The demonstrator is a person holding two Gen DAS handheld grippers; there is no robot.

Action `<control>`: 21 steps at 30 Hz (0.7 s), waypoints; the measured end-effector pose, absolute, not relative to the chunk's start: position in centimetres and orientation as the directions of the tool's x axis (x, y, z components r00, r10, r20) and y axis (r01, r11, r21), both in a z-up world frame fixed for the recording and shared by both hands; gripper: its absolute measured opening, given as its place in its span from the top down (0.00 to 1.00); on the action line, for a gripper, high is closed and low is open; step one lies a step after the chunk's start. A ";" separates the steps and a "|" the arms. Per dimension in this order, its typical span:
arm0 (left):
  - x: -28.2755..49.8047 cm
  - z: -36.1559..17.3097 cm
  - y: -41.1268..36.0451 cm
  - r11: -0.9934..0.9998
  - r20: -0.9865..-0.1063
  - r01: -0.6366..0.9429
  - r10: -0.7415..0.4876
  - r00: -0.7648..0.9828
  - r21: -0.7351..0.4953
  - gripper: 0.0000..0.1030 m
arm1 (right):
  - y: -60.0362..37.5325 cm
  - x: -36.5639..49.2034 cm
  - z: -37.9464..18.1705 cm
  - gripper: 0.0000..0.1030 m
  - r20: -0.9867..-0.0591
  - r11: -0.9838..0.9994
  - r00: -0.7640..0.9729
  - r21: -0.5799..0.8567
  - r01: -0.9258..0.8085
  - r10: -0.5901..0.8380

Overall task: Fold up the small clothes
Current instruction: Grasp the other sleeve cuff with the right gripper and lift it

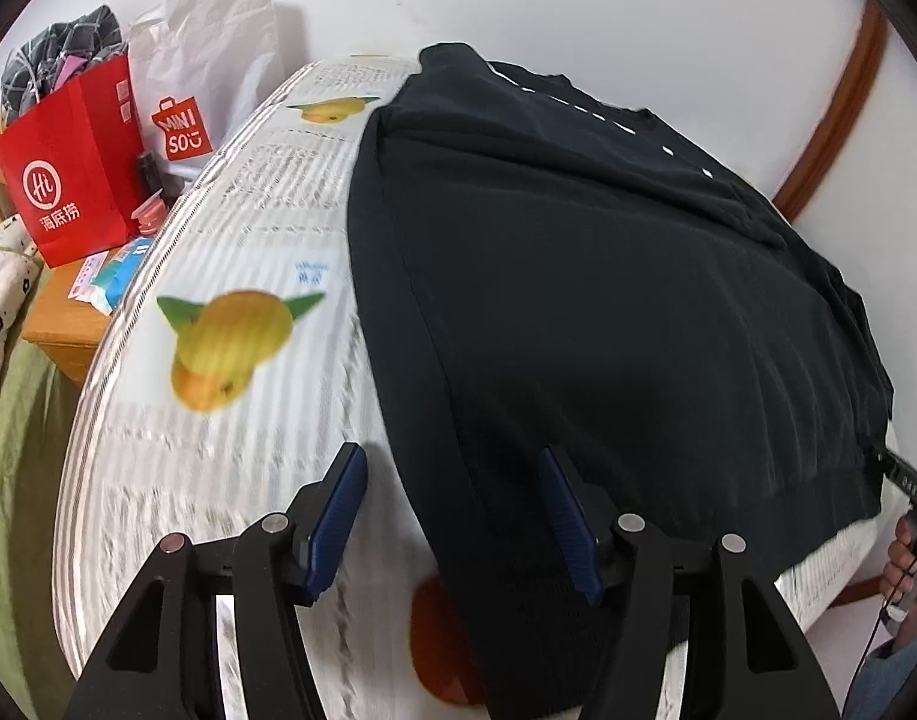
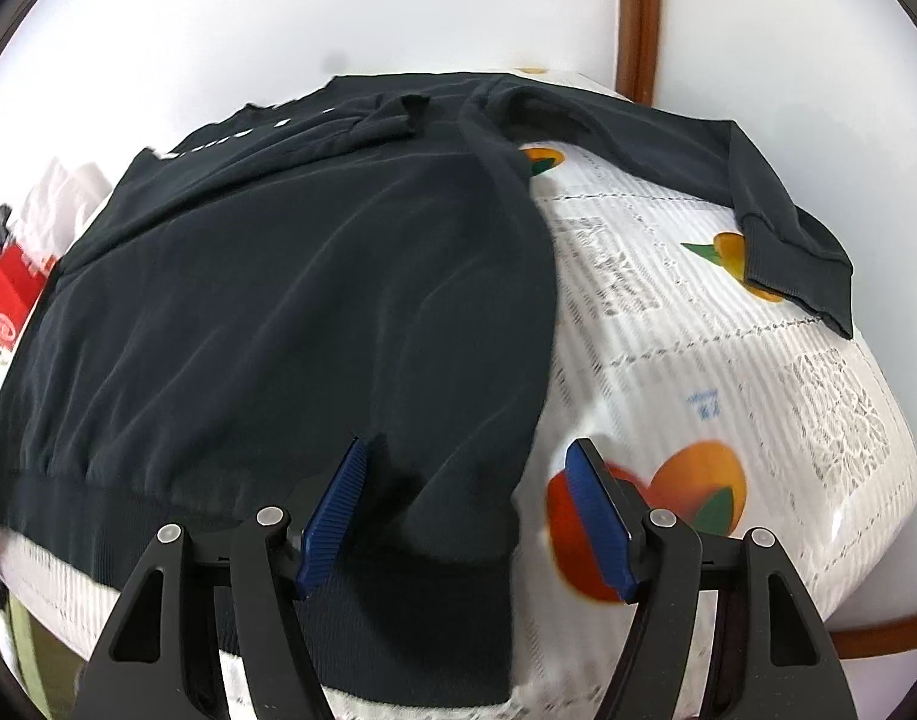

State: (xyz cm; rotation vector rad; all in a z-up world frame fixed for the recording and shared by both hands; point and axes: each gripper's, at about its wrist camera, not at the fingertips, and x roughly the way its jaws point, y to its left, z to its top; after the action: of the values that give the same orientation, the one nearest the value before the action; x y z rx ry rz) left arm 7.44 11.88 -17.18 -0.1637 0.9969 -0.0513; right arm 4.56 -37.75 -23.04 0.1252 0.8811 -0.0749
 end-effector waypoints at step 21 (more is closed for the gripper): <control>4.2 -16.3 12.8 0.995 -0.848 -0.005 -0.078 0.525 -0.095 0.89 | -36.1 0.6 -22.4 0.84 -0.790 0.998 0.611 -0.010 0.057 -0.043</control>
State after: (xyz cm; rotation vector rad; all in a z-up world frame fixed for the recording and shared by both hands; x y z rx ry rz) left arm 4.24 12.80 -16.27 -0.0894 1.0176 -0.0434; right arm 0.58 -36.08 -22.43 0.0168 0.9116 -0.0573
